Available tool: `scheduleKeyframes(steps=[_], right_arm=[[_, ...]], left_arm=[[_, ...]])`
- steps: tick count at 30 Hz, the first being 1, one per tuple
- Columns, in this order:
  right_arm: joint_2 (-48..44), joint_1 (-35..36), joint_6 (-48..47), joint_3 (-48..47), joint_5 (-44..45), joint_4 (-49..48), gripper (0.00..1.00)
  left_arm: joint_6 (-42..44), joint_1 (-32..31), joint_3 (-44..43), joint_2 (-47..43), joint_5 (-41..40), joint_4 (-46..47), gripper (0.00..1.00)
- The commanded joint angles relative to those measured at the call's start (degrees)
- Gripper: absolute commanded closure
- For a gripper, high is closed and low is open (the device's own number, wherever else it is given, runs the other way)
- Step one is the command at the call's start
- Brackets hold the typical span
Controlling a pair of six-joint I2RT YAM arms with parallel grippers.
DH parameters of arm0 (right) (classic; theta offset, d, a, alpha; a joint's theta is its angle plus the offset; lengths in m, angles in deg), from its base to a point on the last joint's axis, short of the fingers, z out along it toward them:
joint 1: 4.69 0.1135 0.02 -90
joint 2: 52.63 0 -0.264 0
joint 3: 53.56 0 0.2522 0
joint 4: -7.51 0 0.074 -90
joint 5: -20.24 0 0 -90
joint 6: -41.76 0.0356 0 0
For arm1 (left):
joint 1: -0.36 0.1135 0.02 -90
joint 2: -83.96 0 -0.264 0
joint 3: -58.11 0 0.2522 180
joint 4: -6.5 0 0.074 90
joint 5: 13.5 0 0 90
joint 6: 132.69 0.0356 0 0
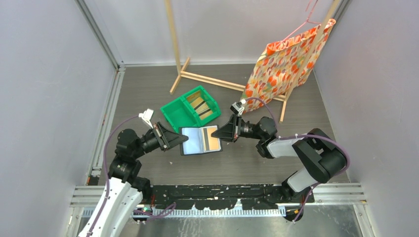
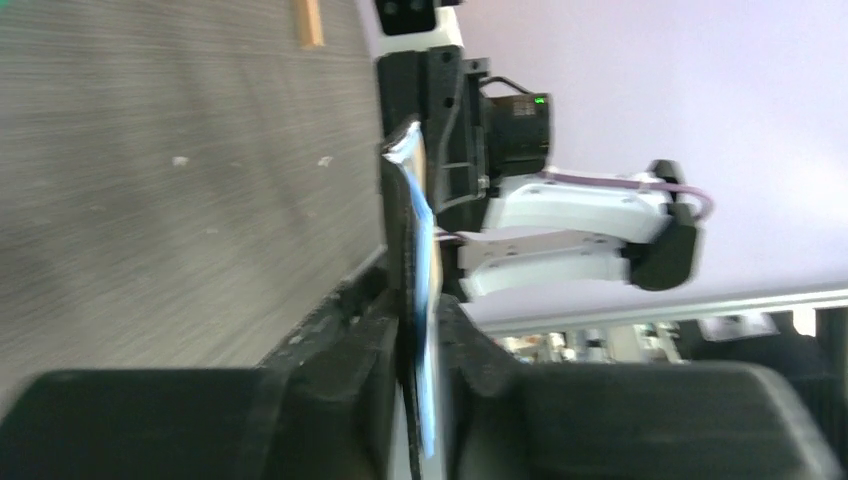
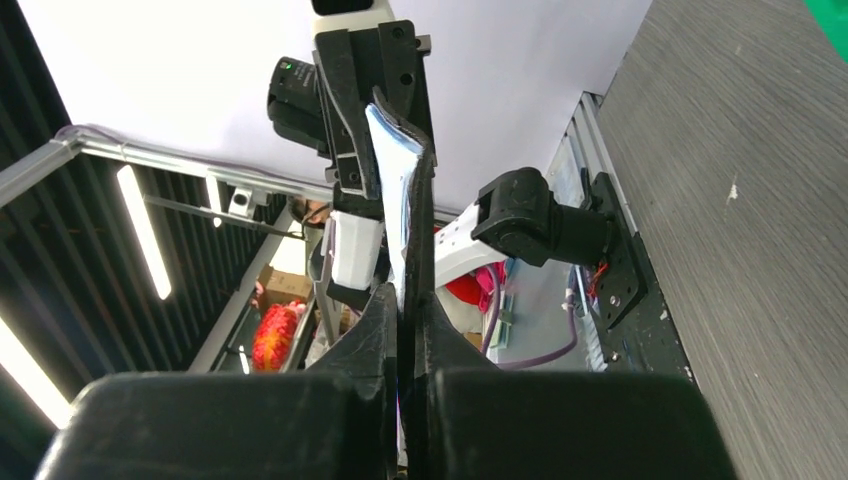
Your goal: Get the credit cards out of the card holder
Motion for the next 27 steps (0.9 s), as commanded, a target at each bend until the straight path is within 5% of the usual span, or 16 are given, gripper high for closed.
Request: scheduleKeyframes(steps=[1,4,6,18,27], right_arm=[[0.82,-0.31,-1.93,1.26,0.94,-0.46,0.99],[0.43,-1.42,-3.62,2.67,0.87,1.52,0.99],[-0.05,-2.2,-4.77,3.2,0.85,3.6,0.99],[-10.93,-2.84,-19.94,-1.16,1.78,31.7,0.99],[-13.86,-2.87,-22.3,-1.65,1.97,36.81,0.99]], left_arm=[[8.92,0.33,-5.1,-0.75,-5.7,-14.84,0.72],[13.29,0.29,-8.52,-2.64,-11.15,-21.83,0.45],[15.19,0.29,-10.28,-3.97,-12.76,-23.26,0.35],[22.11,0.29,-20.46,4.71,-5.2,-25.99,0.33],[3.92,-3.48,-6.72,4.77,-3.0,-3.8,0.34]])
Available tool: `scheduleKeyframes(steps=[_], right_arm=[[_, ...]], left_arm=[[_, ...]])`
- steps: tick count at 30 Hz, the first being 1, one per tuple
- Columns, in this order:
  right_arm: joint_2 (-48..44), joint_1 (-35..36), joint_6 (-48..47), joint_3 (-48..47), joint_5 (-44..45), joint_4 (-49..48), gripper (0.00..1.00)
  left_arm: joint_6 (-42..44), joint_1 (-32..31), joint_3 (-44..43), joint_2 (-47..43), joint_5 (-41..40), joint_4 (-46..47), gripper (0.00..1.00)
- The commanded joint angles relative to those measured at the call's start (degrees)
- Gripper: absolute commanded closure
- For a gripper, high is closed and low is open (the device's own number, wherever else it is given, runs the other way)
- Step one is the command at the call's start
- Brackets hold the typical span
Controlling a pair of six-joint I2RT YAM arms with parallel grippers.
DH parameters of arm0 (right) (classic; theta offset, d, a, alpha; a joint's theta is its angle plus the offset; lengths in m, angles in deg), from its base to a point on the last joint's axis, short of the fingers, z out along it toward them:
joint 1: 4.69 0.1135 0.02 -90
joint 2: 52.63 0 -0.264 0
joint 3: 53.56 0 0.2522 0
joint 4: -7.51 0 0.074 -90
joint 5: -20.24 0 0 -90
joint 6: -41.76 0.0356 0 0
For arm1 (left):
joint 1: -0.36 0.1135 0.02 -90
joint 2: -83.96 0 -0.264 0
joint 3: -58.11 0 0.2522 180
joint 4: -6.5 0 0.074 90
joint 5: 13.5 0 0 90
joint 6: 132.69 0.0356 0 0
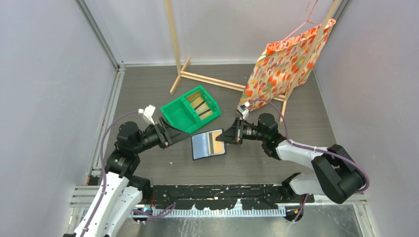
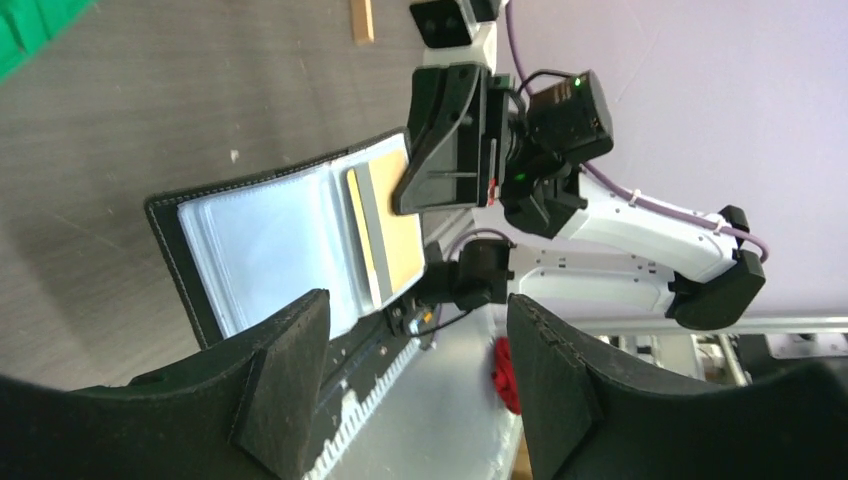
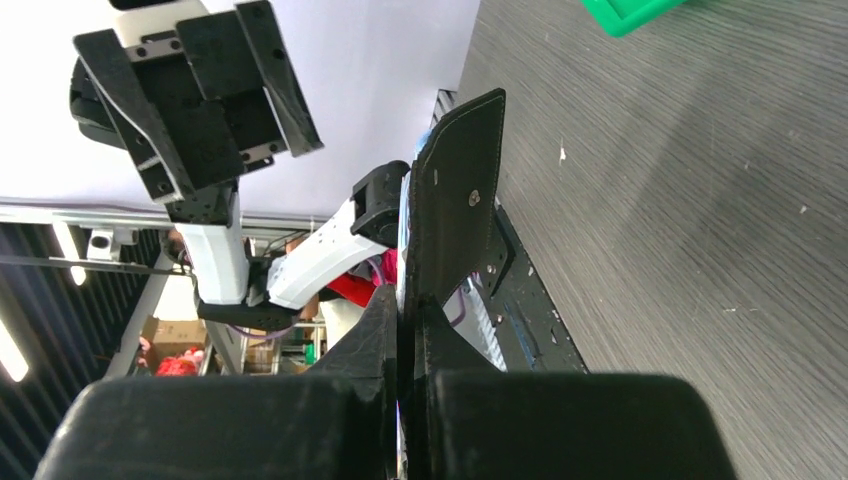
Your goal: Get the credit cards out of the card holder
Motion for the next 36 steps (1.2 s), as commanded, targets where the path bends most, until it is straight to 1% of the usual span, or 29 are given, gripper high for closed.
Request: scheduleKeyframes(steps=[1,6,9,11,17,21,25,27,29,31,34,36], right_arm=[[-0.93,-0.13,-1.75,-1.72,0.42,0.93,0.99],[0.93,-0.17,0.69,-1.62,-0.03,-3.48,0.99],[1.48,-0.13,1.71,-1.0,0.59,-4.68,0.99],[1.71,-0.16,2.31,-0.7,0.5,-5.52,0.99],[1.41,-0.11,2.53,-0.48,-0.1,-6.49,0.99],[1.7,-0.02,3.69,0.32,-0.41,-9.84,0.99],[2.54,-0.07,5.64,1.2,-0.68,-13.53,0.99],[3.31,-0.05,6.95,1.35,-1.27,-15.72,0.99],[4.39,0.07,8.18,1.36,-1.96,-17.9,0.99],[5.74,0.11,10.03,1.58,-2.33,-21.27,0.99],[8.42,0.14,13.22,1.95,-2.23,-26.67,0.99],[10.21,0.19,14.92,1.93,-2.25,-29.8,0.99]], left_arm=[[-9.29,-3.34,4.44,0.21,0.94,13.03,0.34],[-9.85,-12.42,5.71,4.95,-3.66,17.98,0.35],[-10.54,-18.28,7.83,9.54,-6.43,24.47,0.37],[-11.0,-20.17,8.73,11.73,-7.09,27.6,0.38],[-11.46,-20.59,9.89,14.94,-7.72,30.98,0.4],[-11.56,-20.54,10.91,16.18,-8.33,32.94,0.43],[-11.99,-20.56,12.23,16.86,-9.62,35.35,0.44],[-12.49,-20.55,12.79,17.64,-9.41,36.97,0.47],[-13.45,-20.6,13.53,18.41,-9.32,39.25,0.52],[-14.12,-20.55,14.07,19.16,-9.36,40.74,0.57],[-14.63,-20.54,14.79,19.51,-10.02,41.34,0.61],[-15.86,-20.54,16.14,19.29,-10.8,44.32,0.65]])
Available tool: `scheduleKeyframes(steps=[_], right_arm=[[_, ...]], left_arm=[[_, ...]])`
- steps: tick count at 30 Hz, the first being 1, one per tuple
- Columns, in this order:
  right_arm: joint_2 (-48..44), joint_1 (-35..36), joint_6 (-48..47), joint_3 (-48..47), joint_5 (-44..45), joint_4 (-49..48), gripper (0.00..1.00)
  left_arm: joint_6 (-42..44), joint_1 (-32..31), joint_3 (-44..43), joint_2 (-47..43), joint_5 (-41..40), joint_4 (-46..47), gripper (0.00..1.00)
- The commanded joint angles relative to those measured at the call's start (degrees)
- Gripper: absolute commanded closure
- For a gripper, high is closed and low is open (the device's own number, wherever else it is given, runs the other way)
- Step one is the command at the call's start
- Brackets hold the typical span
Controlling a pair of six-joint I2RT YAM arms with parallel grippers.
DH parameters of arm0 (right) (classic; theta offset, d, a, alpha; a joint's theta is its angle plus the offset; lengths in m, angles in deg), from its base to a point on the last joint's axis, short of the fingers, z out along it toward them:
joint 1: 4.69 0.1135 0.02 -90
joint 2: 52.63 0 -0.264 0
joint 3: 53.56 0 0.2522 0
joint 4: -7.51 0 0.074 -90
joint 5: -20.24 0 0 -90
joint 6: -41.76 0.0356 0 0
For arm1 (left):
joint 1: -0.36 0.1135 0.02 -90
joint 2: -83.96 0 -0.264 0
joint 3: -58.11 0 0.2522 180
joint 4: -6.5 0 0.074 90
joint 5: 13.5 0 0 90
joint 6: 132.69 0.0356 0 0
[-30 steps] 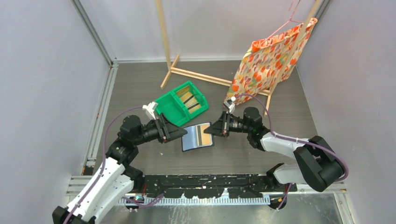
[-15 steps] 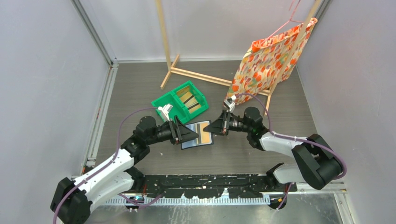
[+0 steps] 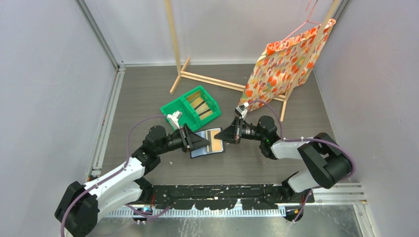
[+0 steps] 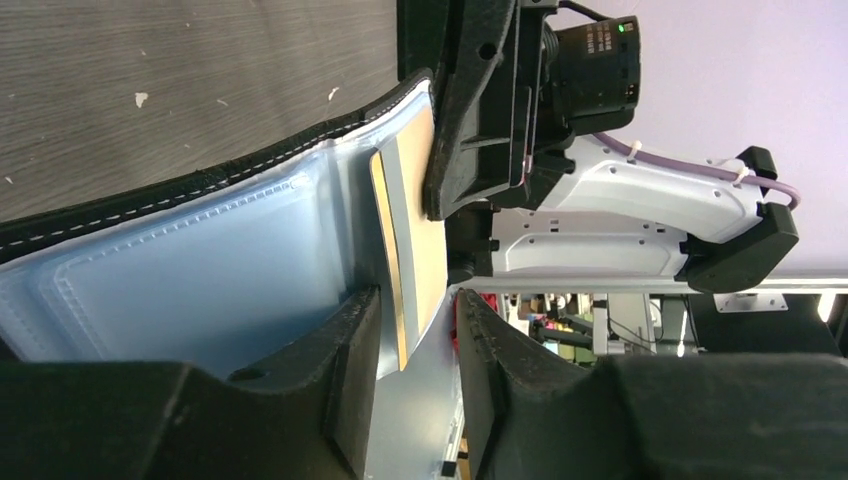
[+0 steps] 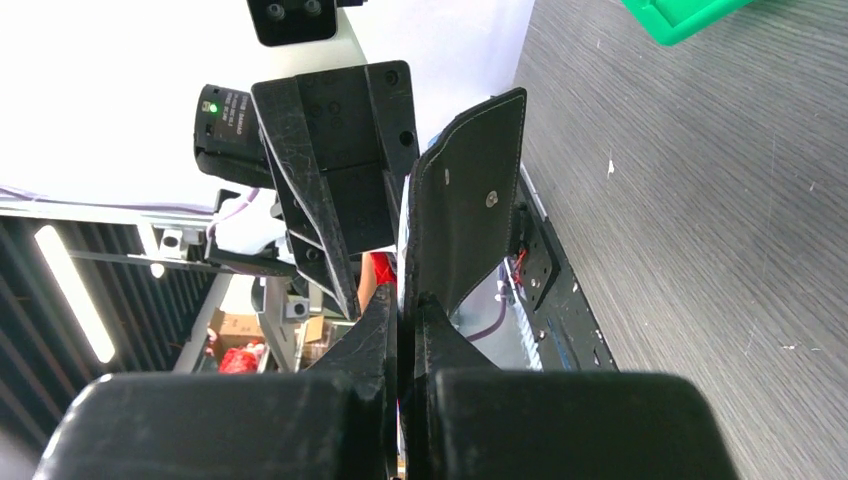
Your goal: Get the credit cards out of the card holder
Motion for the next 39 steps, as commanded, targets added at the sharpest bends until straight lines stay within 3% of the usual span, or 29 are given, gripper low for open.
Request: scheduleKeyframes(steps=[1,15,17,20,23,31,39], right_arm=[[2.89,0.27,5.82,-0.14,-1.16,-13.48,0.99],[6.09,2.41,6.18,-1.25,-1.59,-15.1,0.99],[5.99,2.38,6.26,-1.18,-1.65,-14.97,0.98],[5.9,2.37,6.31,-1.33,-2.14,-14.64,0.8],[5.74,2.29,6.55,-1.36,-2.03,-14.64,0.72],[4.55,0.77,7.15,-0.21,-2.53,-15.4,0.69],[5.63,0.73,8.11,0.08,-2.4,-17.26,0.79]], left_arm=[[-2.1,-0.17,2.32,-0.41,-2.29,8.22,0.67],[-3.0,-0.05,3.81,-2.57,-5.16,8.36,0.99],[-3.49,-0.04,4.15,-2.32,-5.48,9.44,0.99],[-4.02,-0.06,4.77,-2.73,-6.03,10.28,0.99],[-4.19,-0.09,5.3,-4.04,-6.87,9.6,0.99],[-3.8,0.27,6.96,-12.36,-9.08,2.57,1.0],[-3.8,0.61,8.43,-17.82,-9.65,-1.98,0.99]])
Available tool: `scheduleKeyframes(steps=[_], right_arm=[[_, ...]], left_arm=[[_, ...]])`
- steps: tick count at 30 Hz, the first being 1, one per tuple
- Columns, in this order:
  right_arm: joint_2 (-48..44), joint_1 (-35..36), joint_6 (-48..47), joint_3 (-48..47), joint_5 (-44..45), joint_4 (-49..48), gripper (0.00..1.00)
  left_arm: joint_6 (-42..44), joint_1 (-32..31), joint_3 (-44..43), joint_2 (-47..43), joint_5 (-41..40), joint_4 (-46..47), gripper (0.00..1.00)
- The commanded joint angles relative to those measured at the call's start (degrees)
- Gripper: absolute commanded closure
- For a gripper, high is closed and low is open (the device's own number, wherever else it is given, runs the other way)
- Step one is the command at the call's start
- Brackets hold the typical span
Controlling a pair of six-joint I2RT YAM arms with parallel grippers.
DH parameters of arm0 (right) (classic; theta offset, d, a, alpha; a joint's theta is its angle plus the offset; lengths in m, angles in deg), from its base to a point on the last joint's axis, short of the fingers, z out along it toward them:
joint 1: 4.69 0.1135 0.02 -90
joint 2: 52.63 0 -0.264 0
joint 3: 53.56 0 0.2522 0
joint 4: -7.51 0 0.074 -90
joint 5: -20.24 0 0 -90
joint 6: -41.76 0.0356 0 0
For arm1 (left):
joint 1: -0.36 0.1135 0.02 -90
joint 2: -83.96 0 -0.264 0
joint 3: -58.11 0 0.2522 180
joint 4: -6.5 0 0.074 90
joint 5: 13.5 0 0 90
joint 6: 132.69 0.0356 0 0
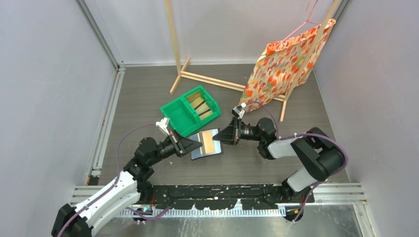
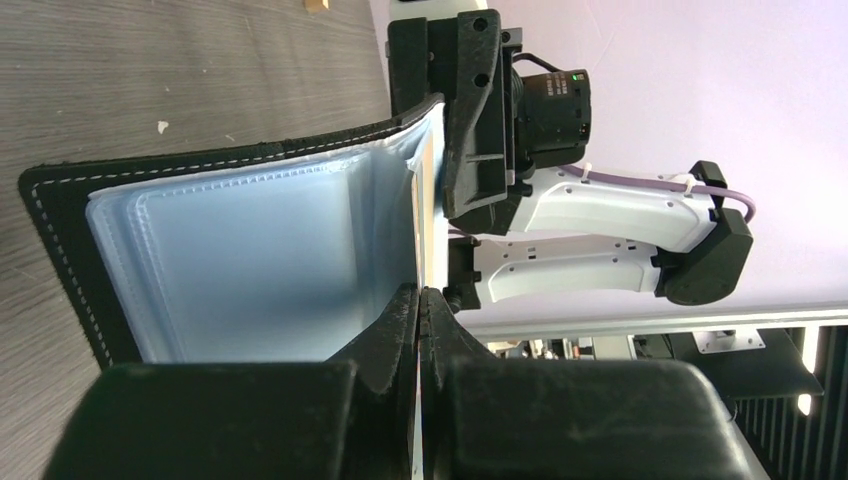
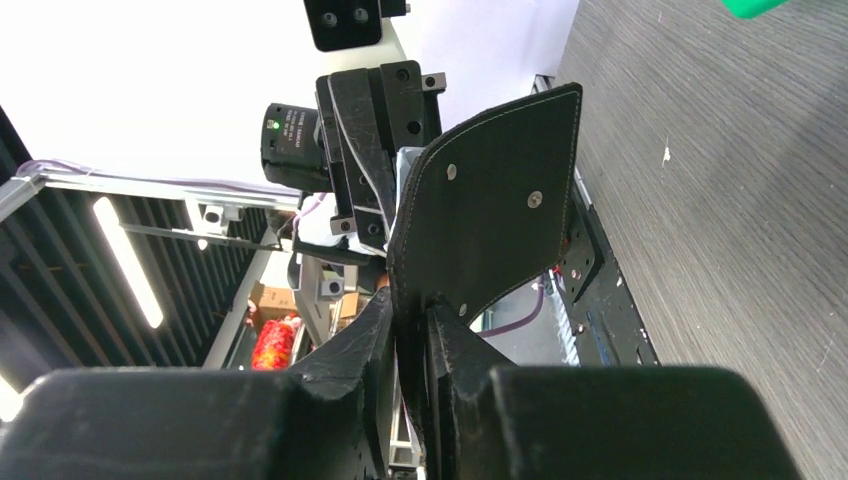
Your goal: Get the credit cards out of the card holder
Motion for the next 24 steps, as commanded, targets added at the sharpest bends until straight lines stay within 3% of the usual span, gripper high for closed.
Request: scheduleKeyframes(steps=[1,5,9,15,24], right_arm=[[-0.3,-0.29,0.6,-0.1,-0.71,-4.8,0.81],[0.7,-0.33,1.41,-0.3,-0.9,-6.28,0.87],[1.93,-0.32,2.91,-0.75,-1.81,-8.71,0.76],[1.66,-0.12,2.79,-1.28,-3.68,-8.73,0.69],[2.77,0.27,2.84,-1.6,-3.69,-8.73,0.83]], left_arm=[[0.21,0.47,0.62,-2.59,-1.12,-1.82,0.99],[0.21,0.59,0.63,-3.01,-0.79,-2.19,0.99],[0.01,0.68,0.55,-1.31,-0.12,-0.52,0.99],[-0.6,0.66,0.05,2.67,1.4,2.99,0.99],[-0.43,0.61,-0.85,3.99,1.75,3.81,0.99]])
